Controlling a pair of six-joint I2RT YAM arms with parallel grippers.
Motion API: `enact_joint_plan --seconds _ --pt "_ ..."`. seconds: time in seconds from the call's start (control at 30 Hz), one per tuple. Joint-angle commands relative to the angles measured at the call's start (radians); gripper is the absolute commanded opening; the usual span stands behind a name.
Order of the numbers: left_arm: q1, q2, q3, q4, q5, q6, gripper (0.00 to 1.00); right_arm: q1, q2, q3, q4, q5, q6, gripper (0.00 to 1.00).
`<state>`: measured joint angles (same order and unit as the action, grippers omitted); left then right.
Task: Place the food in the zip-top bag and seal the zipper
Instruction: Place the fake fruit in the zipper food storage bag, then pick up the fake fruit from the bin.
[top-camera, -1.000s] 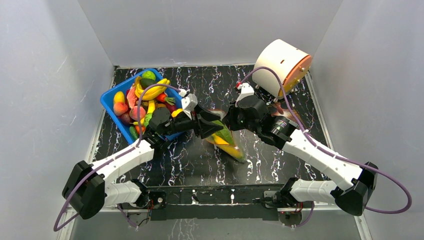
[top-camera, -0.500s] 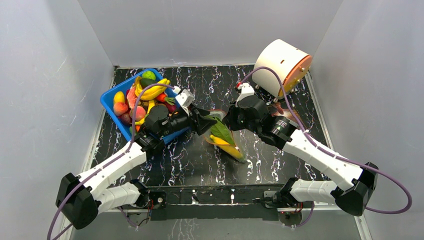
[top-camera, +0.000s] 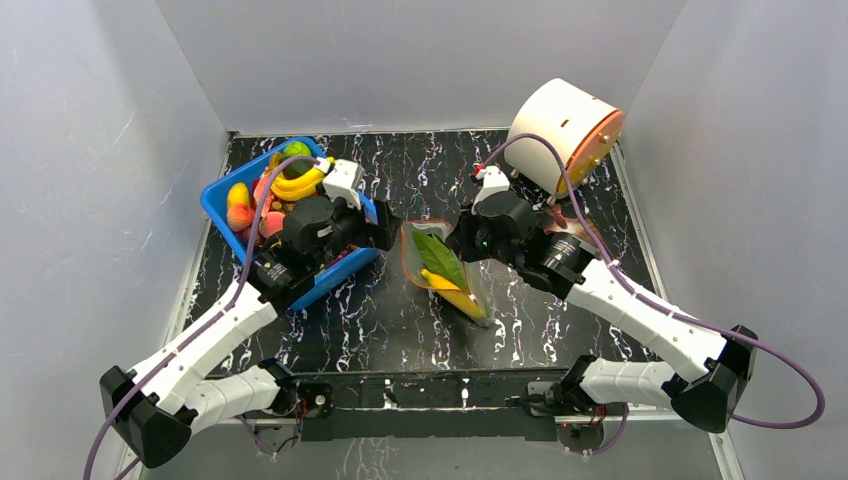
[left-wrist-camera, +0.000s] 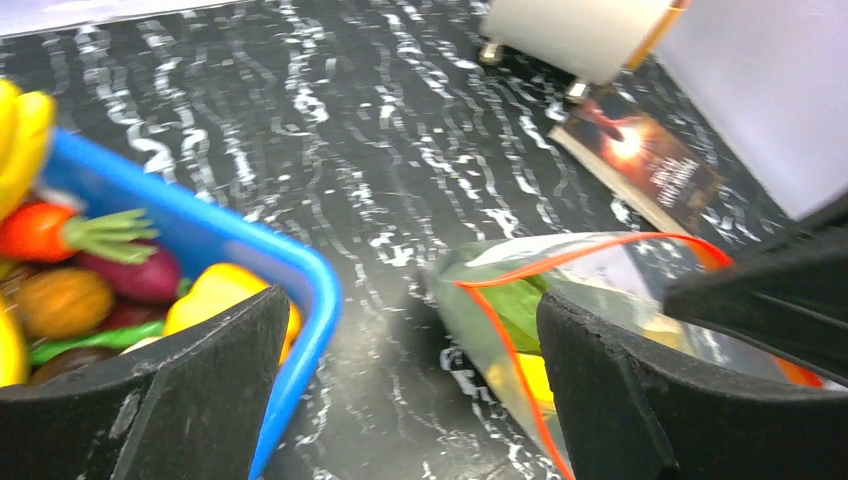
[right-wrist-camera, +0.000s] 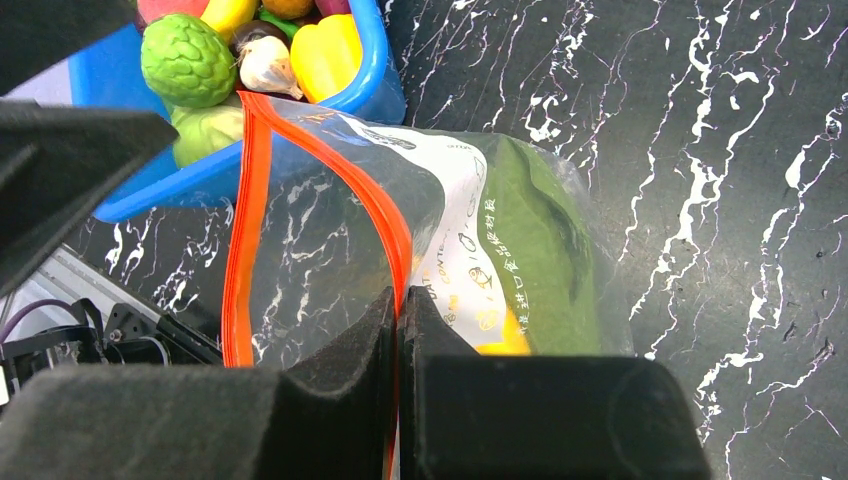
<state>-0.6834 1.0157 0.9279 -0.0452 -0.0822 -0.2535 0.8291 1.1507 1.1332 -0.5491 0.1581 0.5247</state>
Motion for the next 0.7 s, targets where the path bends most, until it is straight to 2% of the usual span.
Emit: enact_joint_plan --seconds 0.0,0.17,0.3,0.5,0.67 --pt "0.007 -0.033 0.074 -0.182 -0.241 0.024 0.96 -0.002 -0.037 0.029 0.049 0.01 -0.008 0.0" --pt "0.024 -0.022 0.11 -0.288 -0.361 0.027 0.97 -0.002 -0.036 0.03 0.049 0.009 -0.008 0.0" --pt "0.075 0.002 0.139 -0.377 -0.384 0.045 0.97 -0.002 -0.044 0.032 0.042 0.013 -0.01 0.0" --pt "0.268 0.049 0.139 -0.463 -0.275 0.031 0.95 -0.003 -0.053 0.022 0.044 0.006 -0.01 0.0" --pt "0.346 0.044 0.088 -0.429 -0.24 0.024 0.9 -0.002 -0.047 0.025 0.041 0.006 -0.009 0.0"
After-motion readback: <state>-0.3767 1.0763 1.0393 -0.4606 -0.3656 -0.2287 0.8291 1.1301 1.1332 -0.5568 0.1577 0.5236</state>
